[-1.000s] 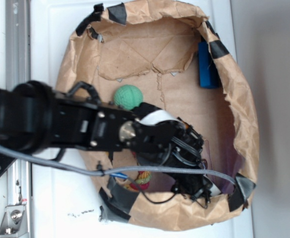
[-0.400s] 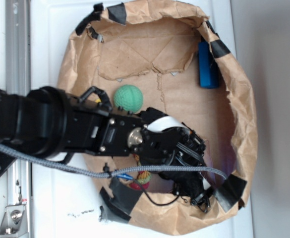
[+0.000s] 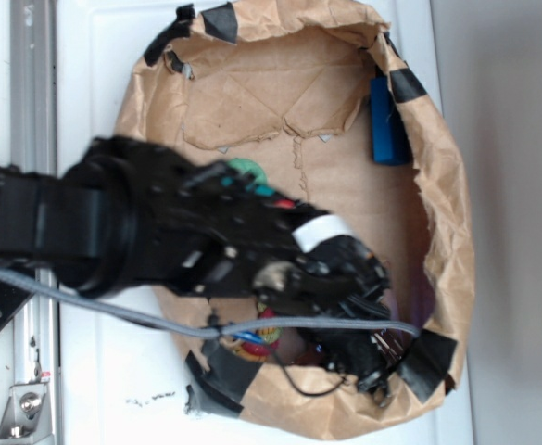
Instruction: Grab the silver keys.
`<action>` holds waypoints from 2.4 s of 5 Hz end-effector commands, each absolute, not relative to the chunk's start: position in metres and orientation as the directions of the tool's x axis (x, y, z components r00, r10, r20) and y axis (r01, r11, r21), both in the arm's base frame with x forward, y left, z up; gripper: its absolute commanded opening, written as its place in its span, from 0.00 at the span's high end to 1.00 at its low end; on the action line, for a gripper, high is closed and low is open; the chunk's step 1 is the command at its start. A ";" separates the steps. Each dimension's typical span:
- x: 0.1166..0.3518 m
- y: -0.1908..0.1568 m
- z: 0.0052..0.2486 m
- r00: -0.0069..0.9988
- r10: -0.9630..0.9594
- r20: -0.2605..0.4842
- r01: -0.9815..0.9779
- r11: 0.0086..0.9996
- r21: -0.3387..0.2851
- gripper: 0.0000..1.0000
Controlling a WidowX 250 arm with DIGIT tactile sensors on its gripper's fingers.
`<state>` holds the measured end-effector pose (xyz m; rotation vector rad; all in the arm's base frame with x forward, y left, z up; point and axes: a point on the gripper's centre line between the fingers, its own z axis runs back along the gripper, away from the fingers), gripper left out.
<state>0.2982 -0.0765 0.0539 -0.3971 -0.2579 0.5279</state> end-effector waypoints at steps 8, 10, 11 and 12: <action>0.274 -0.010 0.196 0.802 0.587 0.112 -0.532 0.787 -0.313 1.00; 0.268 -0.006 0.198 0.775 0.601 0.193 -0.540 0.790 -0.292 1.00; 0.264 -0.003 0.192 0.744 0.618 0.254 -0.572 0.786 -0.234 1.00; 0.265 -0.004 0.185 0.745 0.615 0.258 -0.579 0.789 -0.206 1.00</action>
